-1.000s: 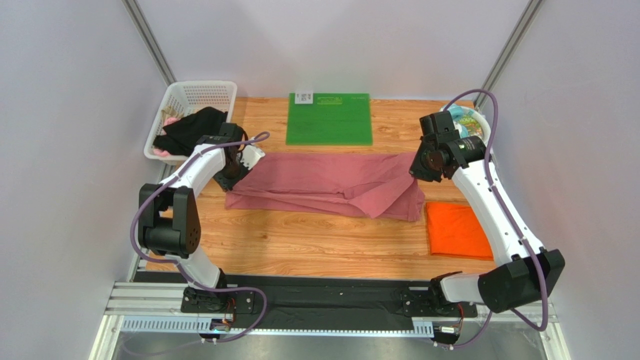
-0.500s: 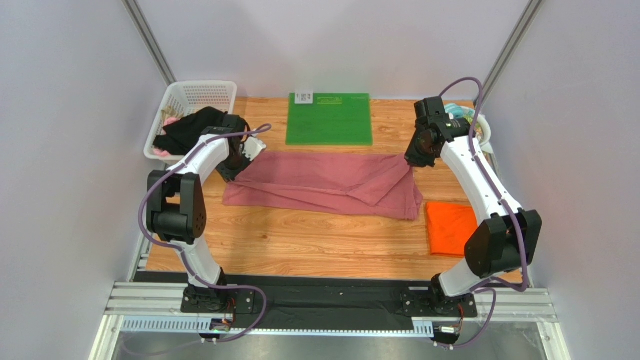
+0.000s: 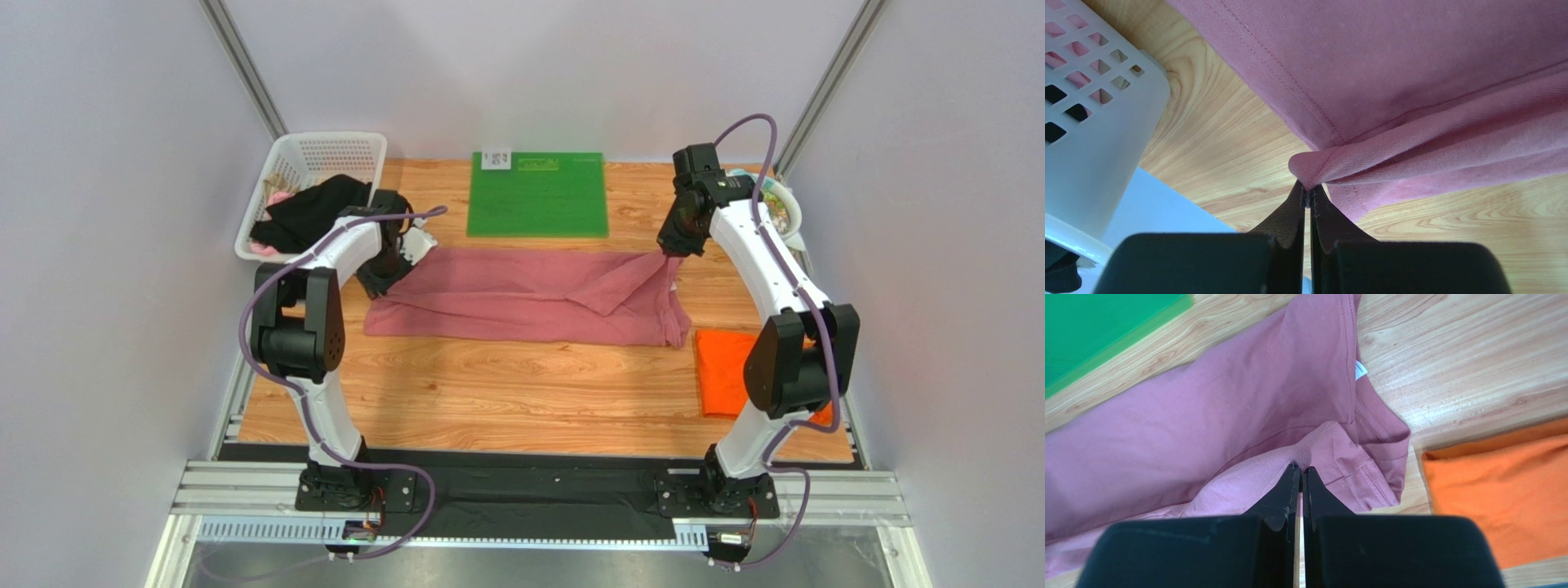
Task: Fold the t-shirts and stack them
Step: Fold the other side of the tshirt into a rectangle
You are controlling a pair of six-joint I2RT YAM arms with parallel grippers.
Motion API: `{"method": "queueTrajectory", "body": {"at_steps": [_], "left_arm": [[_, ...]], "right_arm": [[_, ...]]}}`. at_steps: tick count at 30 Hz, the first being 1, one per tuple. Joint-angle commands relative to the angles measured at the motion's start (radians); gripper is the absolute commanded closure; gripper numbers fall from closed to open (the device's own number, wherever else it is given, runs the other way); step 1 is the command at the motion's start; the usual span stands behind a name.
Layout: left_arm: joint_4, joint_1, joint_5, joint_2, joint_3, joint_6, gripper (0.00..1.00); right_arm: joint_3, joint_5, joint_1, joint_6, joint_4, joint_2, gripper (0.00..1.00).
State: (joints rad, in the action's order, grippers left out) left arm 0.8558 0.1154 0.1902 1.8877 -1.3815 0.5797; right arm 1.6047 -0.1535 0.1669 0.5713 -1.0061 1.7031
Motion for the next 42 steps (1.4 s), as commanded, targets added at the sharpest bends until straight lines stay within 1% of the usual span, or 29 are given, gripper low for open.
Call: {"method": "queueTrajectory", "body": {"at_steps": [1,6,9,11,12,15,17,18,20,21,22,23,24,25,27,28,29,31,33,34,36,37,39,40,41,42], "left_arm": [[-0.021,-0.011,0.034,0.016,-0.039,0.02,1.0],[-0.044,-0.011,0.061,0.031,-0.057,0.02,1.0],[-0.095,-0.011,0.12,0.031,-0.059,0.019,0.99],[-0.097,-0.016,0.127,0.03,-0.074,0.02,0.99],[-0.097,-0.017,0.13,0.03,-0.08,0.022,0.97],[-0.093,-0.02,0.13,0.022,-0.096,0.022,0.96],[-0.089,-0.02,0.134,0.019,-0.096,0.02,0.91],[-0.084,-0.02,0.137,0.019,-0.094,0.022,0.81],[-0.095,-0.02,0.156,0.016,-0.083,0.019,0.64],[-0.101,-0.02,0.163,0.011,-0.079,0.02,0.46],[-0.11,-0.022,0.178,0.004,-0.065,0.022,0.34],[-0.127,-0.022,0.184,-0.012,-0.059,0.023,0.27],[-0.132,-0.022,0.189,-0.019,-0.057,0.026,0.17],[-0.135,-0.022,0.198,-0.027,-0.059,0.023,0.13],[-0.127,-0.022,0.193,-0.053,-0.067,0.006,0.09],[-0.11,-0.022,0.155,-0.064,-0.082,-0.004,0.08],[-0.066,-0.02,0.125,-0.085,-0.089,-0.015,0.08],[-0.028,-0.007,0.04,-0.104,-0.093,-0.044,0.09],[-0.011,0.032,0.002,-0.133,-0.068,-0.047,0.1],[-0.011,0.046,-0.011,-0.142,-0.036,-0.05,0.11],[-0.017,0.084,-0.056,-0.151,-0.01,-0.057,0.11],[-0.015,0.096,-0.066,-0.148,0.011,-0.061,0.12],[-0.023,0.122,-0.092,-0.131,0.033,-0.063,0.12],[-0.029,0.128,-0.1,-0.122,0.038,-0.064,0.12],[-0.034,0.133,-0.106,-0.104,0.039,-0.066,0.13],[-0.04,0.135,-0.116,-0.096,0.041,-0.066,0.13]], "right_arm": [[0.063,0.0,-0.01,0.009,0.04,0.079,1.0],[0.098,-0.004,-0.018,0.012,0.044,0.153,1.0],[0.133,-0.007,-0.032,0.009,0.044,0.194,1.0],[0.155,0.0,-0.04,0.015,0.046,0.211,1.0],[0.161,0.005,-0.043,0.016,0.044,0.23,1.0],[0.182,0.009,-0.052,0.016,0.044,0.25,1.0],[0.189,0.011,-0.056,0.018,0.046,0.259,1.0],[0.196,0.012,-0.061,0.018,0.046,0.26,1.0],[0.204,0.011,-0.066,0.015,0.046,0.27,1.0],[0.219,0.009,-0.07,0.006,0.047,0.285,1.0],[0.23,0.009,-0.073,0.002,0.04,0.293,1.0],[0.244,0.012,-0.075,0.001,0.034,0.303,0.98],[0.271,0.018,-0.078,-0.005,0.026,0.317,0.98],[0.285,0.02,-0.078,-0.005,0.011,0.338,0.98],[0.313,0.025,-0.079,-0.008,-0.003,0.362,0.91],[0.336,0.025,-0.079,-0.011,-0.015,0.378,0.88],[0.348,0.023,-0.079,-0.013,-0.02,0.386,0.81],[0.377,0.025,-0.079,-0.019,-0.032,0.395,0.76],[0.394,0.028,-0.081,-0.022,-0.042,0.414,0.72],[0.403,0.026,-0.081,-0.025,-0.049,0.421,0.6],[0.437,0.017,-0.084,-0.025,-0.069,0.451,0.52],[0.451,0.014,-0.086,-0.025,-0.092,0.46,0.49],[0.488,0.008,-0.086,-0.021,-0.121,0.464,0.49],[0.486,0.014,-0.086,-0.019,-0.13,0.449,0.51],[0.447,0.019,-0.086,-0.014,-0.127,0.428,0.52],[0.413,0.031,-0.078,-0.01,-0.118,0.364,0.53]]}}
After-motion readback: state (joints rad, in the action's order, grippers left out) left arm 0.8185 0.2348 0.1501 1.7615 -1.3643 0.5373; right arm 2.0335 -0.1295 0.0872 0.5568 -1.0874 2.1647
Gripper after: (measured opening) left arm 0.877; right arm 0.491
